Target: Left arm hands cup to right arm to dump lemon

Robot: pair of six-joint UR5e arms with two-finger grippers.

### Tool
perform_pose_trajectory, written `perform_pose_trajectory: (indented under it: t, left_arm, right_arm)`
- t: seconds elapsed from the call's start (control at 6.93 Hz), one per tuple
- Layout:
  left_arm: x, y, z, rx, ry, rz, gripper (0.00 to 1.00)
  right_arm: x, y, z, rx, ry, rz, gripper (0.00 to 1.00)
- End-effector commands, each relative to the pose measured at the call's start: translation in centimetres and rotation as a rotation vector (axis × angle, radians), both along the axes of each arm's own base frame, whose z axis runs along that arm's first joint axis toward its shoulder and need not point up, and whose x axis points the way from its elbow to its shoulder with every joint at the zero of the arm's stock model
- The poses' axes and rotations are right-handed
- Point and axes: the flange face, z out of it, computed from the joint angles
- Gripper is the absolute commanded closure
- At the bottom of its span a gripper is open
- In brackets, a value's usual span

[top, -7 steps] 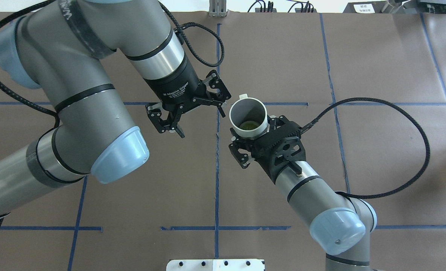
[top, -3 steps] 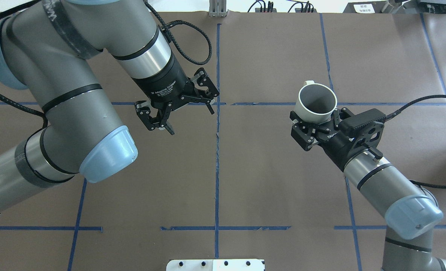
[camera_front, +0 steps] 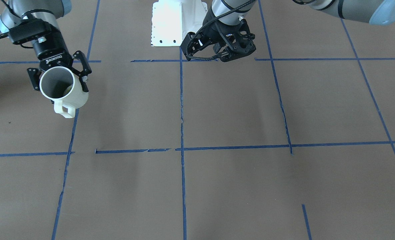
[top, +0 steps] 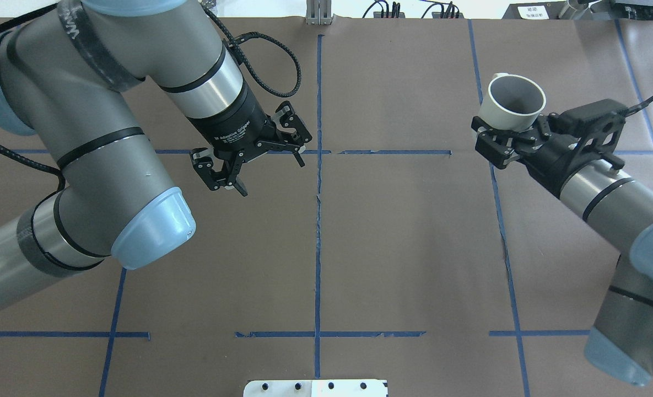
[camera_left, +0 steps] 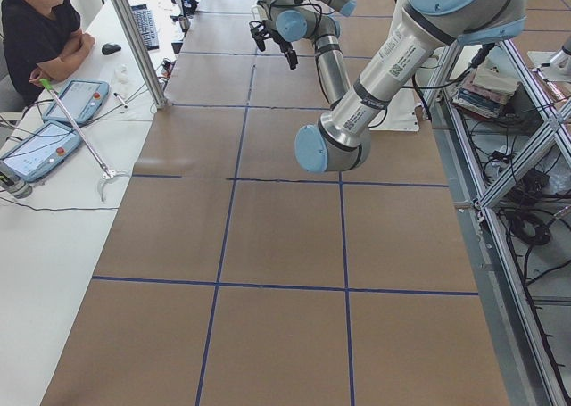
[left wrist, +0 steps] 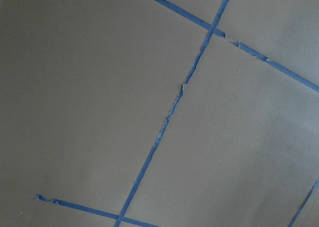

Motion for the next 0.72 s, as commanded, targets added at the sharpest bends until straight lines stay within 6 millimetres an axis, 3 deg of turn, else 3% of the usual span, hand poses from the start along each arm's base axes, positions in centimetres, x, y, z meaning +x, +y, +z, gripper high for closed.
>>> perform_pose_trajectory:
  t: [0.0, 0.29, 0.43, 0.58]
  left_arm:
    - [-0.1, -0.3, 0.2, 0.010, -0.010, -0.017, 0.00]
    - [-1.2, -1.8, 1.2, 0.032, -0.035, -0.057, 0.00]
    - [-2.0, -2.6, 2.5, 0.057, -0.046, -0.050, 0.00]
    - [-2.6, -3.2, 2.8, 0.071, -0.048, -0.055, 0.00]
  right_arm:
    - [6.8, -0.2, 4.8, -0.118, -0.097, -0.006, 0.71]
    - [13.2, 5.5, 12.7, -0.187, -0.155, 0.001, 0.77]
    - [15.9, 6.9, 16.9, -0.242, -0.207, 0.032, 0.79]
    - [19.0, 8.3, 22.8, -0.282, -0.316, 0.029, 0.80]
